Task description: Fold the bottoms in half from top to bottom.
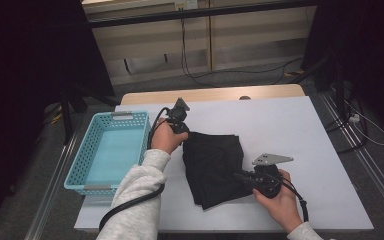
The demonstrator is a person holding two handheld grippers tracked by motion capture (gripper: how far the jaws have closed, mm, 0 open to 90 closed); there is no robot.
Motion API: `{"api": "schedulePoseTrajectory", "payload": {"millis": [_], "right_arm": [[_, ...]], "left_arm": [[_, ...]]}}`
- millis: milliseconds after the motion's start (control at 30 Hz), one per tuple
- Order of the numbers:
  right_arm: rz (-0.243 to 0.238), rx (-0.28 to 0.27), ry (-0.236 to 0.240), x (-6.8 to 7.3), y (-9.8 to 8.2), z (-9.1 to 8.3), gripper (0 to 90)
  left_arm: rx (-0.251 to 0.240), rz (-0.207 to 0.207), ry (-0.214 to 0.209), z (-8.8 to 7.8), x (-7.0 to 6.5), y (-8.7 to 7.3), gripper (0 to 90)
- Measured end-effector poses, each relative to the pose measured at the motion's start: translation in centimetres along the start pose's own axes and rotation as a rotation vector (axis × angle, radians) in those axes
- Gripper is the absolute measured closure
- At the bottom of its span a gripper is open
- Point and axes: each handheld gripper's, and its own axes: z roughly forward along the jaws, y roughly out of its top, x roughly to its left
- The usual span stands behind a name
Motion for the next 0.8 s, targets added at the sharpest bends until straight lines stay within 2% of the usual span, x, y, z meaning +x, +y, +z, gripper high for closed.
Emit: {"api": "schedulePoseTrajectory", "payload": {"millis": [233,500,800], "right_arm": [[-0.003,-0.006,0.006,0.3,0.3,0.2,79.0],[-0.014,-0.007,0.007,0.5,0.3,0.3,79.0],[-0.015,-0.022,0.004,0.7,0.6,0.4,79.0]], "left_arm": [[0.026,0.007,0.016,-1.0,0.0,0.5,81.5],[0.060,-0.003,0.027,-1.0,0.3,0.7,81.6],[0.095,0.009,0.058,-1.8,0.4,1.2,81.5]]}}
